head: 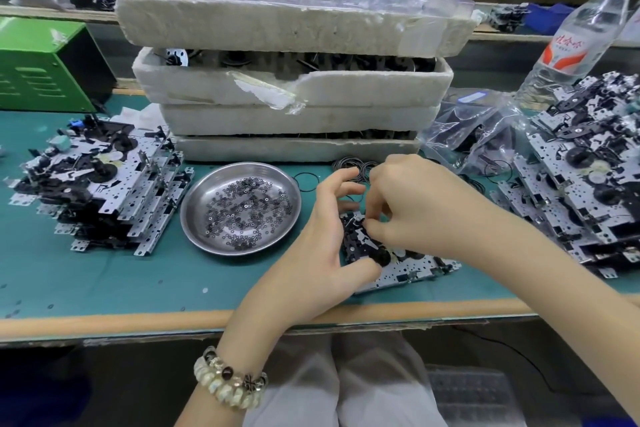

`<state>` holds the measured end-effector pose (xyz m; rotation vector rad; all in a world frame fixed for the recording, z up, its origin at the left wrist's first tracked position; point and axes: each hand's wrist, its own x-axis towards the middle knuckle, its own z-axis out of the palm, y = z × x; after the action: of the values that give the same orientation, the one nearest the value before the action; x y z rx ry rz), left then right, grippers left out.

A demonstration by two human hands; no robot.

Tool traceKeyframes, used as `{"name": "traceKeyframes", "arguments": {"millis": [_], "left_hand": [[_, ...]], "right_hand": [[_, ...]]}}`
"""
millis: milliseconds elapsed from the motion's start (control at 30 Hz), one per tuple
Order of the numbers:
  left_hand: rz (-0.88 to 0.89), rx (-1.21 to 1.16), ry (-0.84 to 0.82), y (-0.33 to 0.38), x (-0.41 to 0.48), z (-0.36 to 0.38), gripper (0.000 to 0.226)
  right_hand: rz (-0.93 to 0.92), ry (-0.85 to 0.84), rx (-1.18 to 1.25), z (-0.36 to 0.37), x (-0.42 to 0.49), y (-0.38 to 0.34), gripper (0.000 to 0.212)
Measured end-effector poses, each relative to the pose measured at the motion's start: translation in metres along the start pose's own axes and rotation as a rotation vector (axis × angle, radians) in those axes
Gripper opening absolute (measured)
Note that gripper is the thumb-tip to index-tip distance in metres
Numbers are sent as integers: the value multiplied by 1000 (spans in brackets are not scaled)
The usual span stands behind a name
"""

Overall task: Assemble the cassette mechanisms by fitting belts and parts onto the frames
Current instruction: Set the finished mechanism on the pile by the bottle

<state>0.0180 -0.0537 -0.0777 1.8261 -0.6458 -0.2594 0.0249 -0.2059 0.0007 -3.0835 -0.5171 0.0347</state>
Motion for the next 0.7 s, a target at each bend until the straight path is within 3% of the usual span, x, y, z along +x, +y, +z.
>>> {"name": "traceKeyframes", "arguments": {"millis": [100,700], "left_hand": [[7,2,-1,1,-1,0,88],[-2,-8,6,1,-1,0,89]], "right_hand": [[-69,39,-76,6,-6,-1,21],[-124,205,167,17,-12,15,10]]}}
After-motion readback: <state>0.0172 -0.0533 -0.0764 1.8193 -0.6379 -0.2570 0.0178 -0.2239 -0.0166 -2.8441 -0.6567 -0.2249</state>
